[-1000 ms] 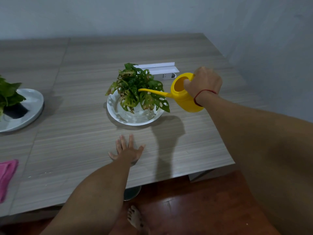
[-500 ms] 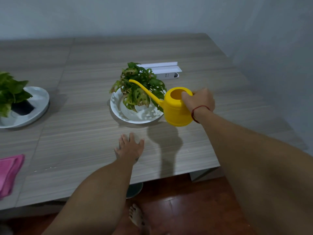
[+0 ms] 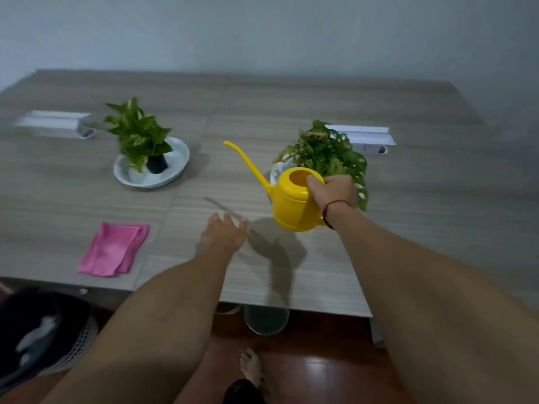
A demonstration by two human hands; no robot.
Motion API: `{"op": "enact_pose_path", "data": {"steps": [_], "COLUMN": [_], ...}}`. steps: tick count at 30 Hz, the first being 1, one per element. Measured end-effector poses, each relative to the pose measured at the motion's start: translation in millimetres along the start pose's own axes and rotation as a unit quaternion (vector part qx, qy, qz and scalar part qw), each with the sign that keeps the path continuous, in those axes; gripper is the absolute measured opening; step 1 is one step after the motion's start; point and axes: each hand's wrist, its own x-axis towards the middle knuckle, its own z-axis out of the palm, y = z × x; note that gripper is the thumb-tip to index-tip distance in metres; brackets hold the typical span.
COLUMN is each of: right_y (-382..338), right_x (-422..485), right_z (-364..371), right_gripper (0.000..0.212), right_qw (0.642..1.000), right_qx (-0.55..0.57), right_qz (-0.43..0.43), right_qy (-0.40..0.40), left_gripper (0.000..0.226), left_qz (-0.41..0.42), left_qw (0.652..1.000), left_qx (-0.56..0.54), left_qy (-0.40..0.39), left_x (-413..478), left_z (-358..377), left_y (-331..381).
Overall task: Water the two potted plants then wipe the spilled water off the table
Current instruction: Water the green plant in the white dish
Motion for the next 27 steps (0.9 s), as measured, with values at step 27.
{"op": "enact_pose_path", "data": {"steps": [27], "right_y": [-172], "right_x": [79], "right_z": [258], "right_gripper": [0.025], "right_qw": [0.985], "right_qx": [-0.074], "right_qz": [-0.121], "right_qy": [-0.101], "left_gripper": [0.081], "left_qz": [-0.127], "left_qw": [0.988], "left_qx": [-0.084], "left_qy": [-0.035], "left_x": [184], "left_z": [-37], "left_y": [-141]}}
